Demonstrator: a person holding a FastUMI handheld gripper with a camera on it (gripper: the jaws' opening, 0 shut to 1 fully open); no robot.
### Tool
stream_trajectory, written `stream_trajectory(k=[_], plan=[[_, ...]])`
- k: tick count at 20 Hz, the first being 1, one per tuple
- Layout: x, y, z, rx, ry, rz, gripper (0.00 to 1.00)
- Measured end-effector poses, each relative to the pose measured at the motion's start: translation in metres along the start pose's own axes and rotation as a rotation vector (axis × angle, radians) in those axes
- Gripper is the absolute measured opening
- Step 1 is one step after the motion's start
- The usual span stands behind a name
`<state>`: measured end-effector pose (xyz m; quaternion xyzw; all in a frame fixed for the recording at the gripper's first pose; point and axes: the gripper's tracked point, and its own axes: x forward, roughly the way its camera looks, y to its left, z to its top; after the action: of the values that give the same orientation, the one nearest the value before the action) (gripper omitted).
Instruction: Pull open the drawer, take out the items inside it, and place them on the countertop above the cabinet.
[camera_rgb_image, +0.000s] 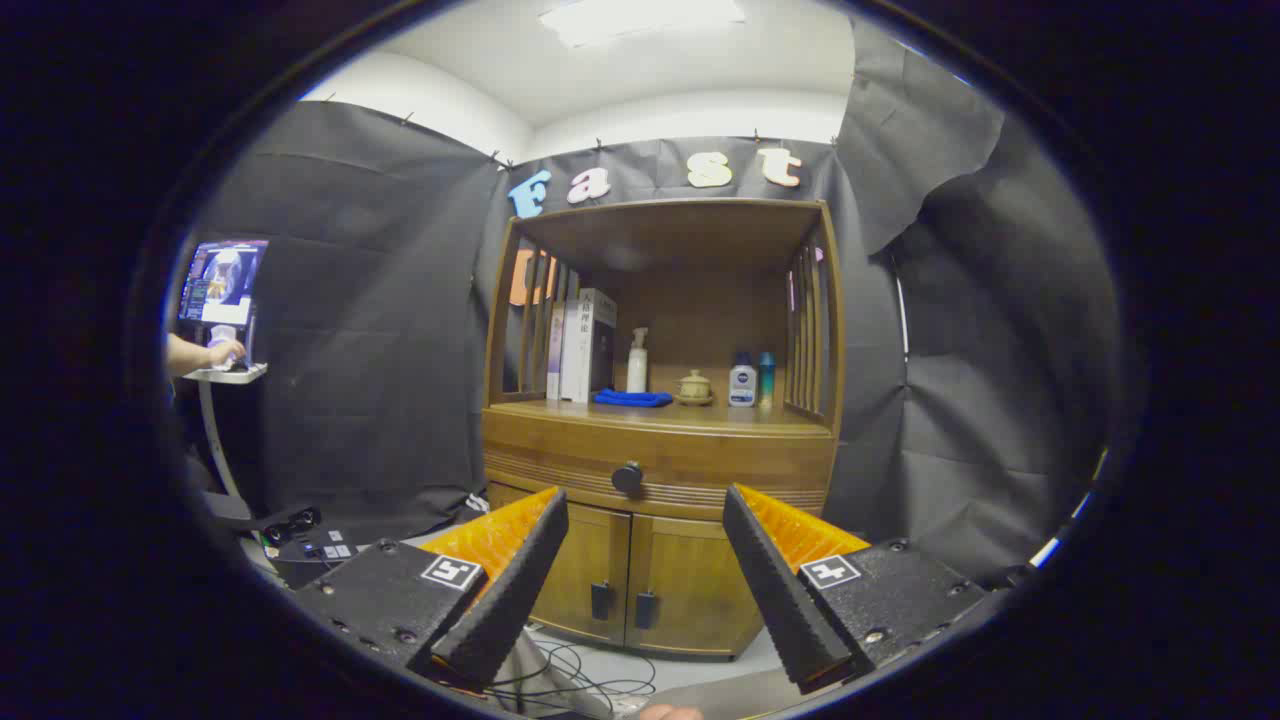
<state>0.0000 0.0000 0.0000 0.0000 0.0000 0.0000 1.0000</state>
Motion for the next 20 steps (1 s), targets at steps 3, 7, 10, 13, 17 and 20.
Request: stream_trajectory(k=[3,7,10,13,17,20], plan=[[0.001,-0.001,0.001,-0.006,-0.005,0.001,1.00],[0.001,-0.002,0.001,-0.010,-0.004,-0.003,1.00],[0.000,-0.002,0.003,-0.020,-0.010,-0.004,1.00],[-0.002,-0.001,0.006,-0.032,-0.022,-0.002,1.00],[-0.003,-0.001,0.012,-0.050,-0.047,-0.006,1.00],[-0.003,0.000,0.009,-0.039,-0.037,-0.002,1.00]])
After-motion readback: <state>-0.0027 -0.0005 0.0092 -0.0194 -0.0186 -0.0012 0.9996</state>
